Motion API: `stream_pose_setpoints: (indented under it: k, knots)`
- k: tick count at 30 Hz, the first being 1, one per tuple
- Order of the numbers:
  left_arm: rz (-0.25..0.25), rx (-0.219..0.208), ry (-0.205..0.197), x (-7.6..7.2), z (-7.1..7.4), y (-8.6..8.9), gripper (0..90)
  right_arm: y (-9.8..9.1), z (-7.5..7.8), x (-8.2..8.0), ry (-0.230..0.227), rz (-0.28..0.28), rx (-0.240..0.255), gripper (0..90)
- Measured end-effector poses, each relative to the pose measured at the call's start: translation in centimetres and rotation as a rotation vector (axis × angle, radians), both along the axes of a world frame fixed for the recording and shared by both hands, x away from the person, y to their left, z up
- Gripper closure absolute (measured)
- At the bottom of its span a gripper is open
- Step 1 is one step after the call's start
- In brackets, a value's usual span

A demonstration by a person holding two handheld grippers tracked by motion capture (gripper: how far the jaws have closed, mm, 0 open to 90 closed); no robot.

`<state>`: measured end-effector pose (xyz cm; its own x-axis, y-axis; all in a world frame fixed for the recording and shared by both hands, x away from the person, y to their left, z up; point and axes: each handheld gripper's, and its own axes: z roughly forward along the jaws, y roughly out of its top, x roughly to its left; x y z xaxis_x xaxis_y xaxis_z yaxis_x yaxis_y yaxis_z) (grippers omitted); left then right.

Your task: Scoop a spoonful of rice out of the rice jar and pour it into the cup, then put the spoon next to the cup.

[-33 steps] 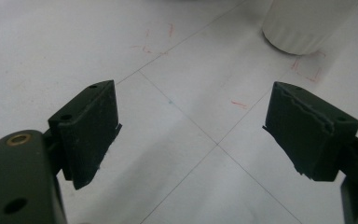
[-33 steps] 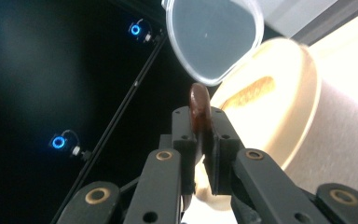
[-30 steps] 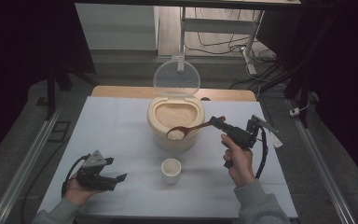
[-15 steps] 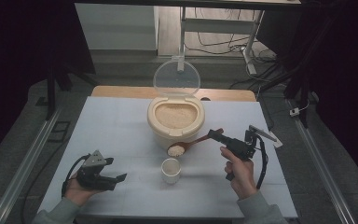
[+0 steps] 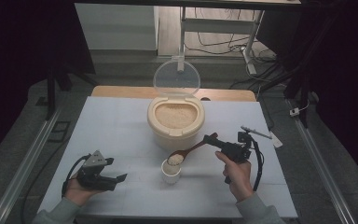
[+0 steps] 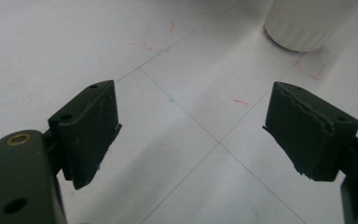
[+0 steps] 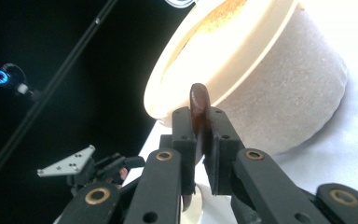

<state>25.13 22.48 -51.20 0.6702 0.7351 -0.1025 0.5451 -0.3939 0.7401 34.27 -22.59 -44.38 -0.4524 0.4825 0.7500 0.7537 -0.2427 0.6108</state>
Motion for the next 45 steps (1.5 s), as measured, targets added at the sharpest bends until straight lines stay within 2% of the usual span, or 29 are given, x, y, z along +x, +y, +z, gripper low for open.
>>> stream_pose_setpoints:
  k: [5, 11, 17, 21, 23, 26, 30, 34, 37, 41, 45]
  knots:
    - [0.0, 0.0, 0.001, 0.0, 0.0, 0.0, 17.3, 0.4, 0.4, -0.1, -0.029, 0.008, -0.046, 83.0]
    - [-0.004, 0.002, 0.0, 0.0, 0.0, -0.1, 17.3, 0.8, 0.9, -0.3, -0.059, 0.017, -0.077, 83.0]
    - [-0.003, 0.003, 0.001, 0.0, 0.0, -0.1, 17.3, 1.2, 1.7, -1.0, -0.151, 0.04, -0.13, 82.9]
    - [-0.003, 0.006, 0.001, 0.1, 0.0, -0.1, 17.3, 1.5, 2.4, -1.6, -0.238, 0.053, -0.168, 83.0]
    - [-0.003, 0.005, 0.001, 0.1, 0.0, -0.2, 17.3, 1.5, 2.7, -1.9, -0.262, 0.056, -0.181, 83.0]
    - [-0.006, 0.006, 0.0, 0.1, 0.0, -0.2, 17.3, 1.4, 2.7, -2.0, -0.272, 0.062, -0.17, 83.0]
    - [-0.006, 0.006, 0.001, 0.2, -0.1, -0.2, 17.2, 0.8, 2.7, -2.0, -0.293, 0.061, -0.157, 83.0]
    - [-0.003, 0.003, 0.001, 0.1, -0.1, -0.1, 17.2, -0.1, 3.3, -2.2, -0.327, 0.061, -0.142, 82.9]
    - [-0.004, 0.004, 0.0, 0.1, 0.0, -0.1, 17.2, -1.1, 4.0, -2.4, -0.365, 0.056, -0.159, 82.9]
    - [-0.003, 0.003, -0.001, 0.1, 0.0, -0.1, 17.3, -2.5, 4.9, -2.9, -0.387, 0.054, -0.17, 82.9]
    - [-0.004, 0.007, -0.002, 0.1, 0.0, -0.2, 17.2, -3.5, 5.2, -2.9, -0.377, 0.082, -0.198, 82.9]
